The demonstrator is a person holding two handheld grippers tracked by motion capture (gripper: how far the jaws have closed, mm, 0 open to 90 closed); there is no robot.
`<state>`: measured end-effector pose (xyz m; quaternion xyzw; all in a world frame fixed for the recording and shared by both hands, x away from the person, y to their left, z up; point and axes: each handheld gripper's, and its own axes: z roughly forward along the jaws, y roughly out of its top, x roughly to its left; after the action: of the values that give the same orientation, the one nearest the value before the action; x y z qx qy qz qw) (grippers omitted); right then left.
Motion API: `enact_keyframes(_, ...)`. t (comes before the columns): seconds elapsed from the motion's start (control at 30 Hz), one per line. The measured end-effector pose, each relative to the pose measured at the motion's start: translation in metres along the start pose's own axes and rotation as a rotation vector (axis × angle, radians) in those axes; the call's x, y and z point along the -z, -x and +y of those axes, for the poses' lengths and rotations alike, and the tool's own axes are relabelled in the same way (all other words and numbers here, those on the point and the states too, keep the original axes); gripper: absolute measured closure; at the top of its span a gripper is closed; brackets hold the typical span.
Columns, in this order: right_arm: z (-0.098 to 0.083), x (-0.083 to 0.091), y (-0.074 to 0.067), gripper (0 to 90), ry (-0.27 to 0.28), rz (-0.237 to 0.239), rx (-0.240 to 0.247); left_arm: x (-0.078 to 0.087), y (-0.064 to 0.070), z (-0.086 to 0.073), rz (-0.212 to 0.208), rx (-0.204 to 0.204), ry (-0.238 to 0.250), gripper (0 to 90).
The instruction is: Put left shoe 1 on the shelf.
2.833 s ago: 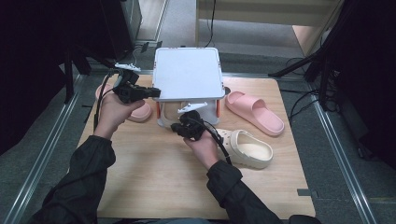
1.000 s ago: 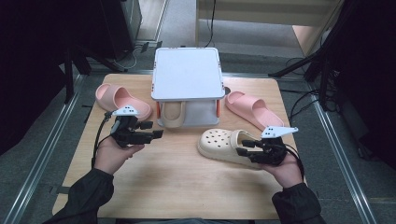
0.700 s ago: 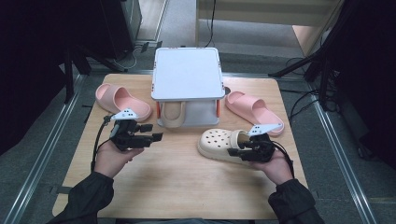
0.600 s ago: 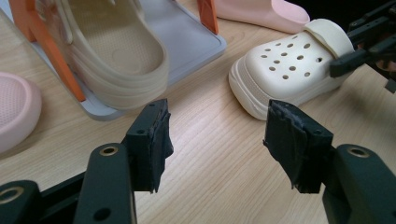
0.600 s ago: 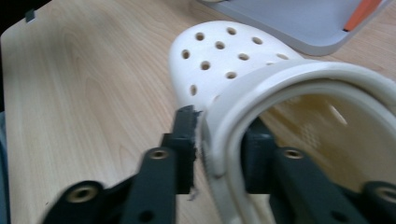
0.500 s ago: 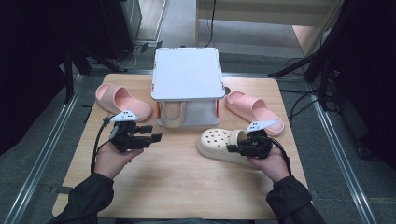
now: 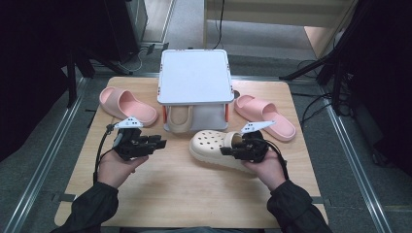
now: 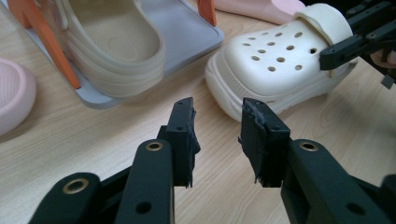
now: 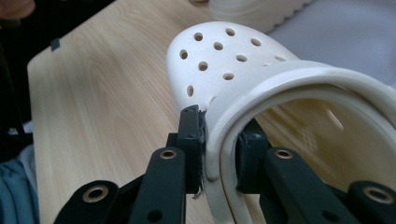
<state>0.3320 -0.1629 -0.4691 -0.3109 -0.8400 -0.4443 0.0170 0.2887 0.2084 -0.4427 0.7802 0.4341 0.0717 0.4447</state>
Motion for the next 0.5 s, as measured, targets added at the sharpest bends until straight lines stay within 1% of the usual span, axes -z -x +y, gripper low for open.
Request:
enact_keyframes(0.1, 0.007, -0.009, -0.007, 76.8, 0.005, 0.013, -0.003, 0.001, 0.0, -0.002, 0.0, 0.002, 0.002, 67.4)
enact_keyframes(0.13, 0.01, -0.016, -0.011, 76.8, -0.008, 0.02, -0.001, 0.0, 0.0, -0.003, 0.0, 0.009, 0.004, 67.1)
enact_keyframes(0.2, 0.01, -0.018, -0.013, 76.8, -0.014, 0.023, -0.003, 0.0, -0.001, -0.004, 0.008, 0.015, 0.009, 66.9)
enact_keyframes(0.23, 0.011, -0.022, -0.014, 76.8, -0.021, 0.027, -0.004, 0.0, -0.001, -0.005, 0.004, 0.018, 0.011, 67.0)
enact_keyframes(0.37, 0.012, -0.036, -0.018, 76.7, -0.047, 0.045, -0.002, 0.001, 0.0, -0.006, 0.007, 0.02, 0.01, 67.2)
enact_keyframes(0.4, 0.012, -0.043, -0.021, 76.7, -0.061, 0.043, 0.002, 0.001, 0.0, -0.006, 0.005, 0.019, 0.012, 67.2)
enact_keyframes(0.5, 0.012, -0.048, -0.023, 76.7, -0.073, 0.047, 0.008, 0.0, 0.002, -0.007, 0.01, 0.013, 0.013, 67.0)
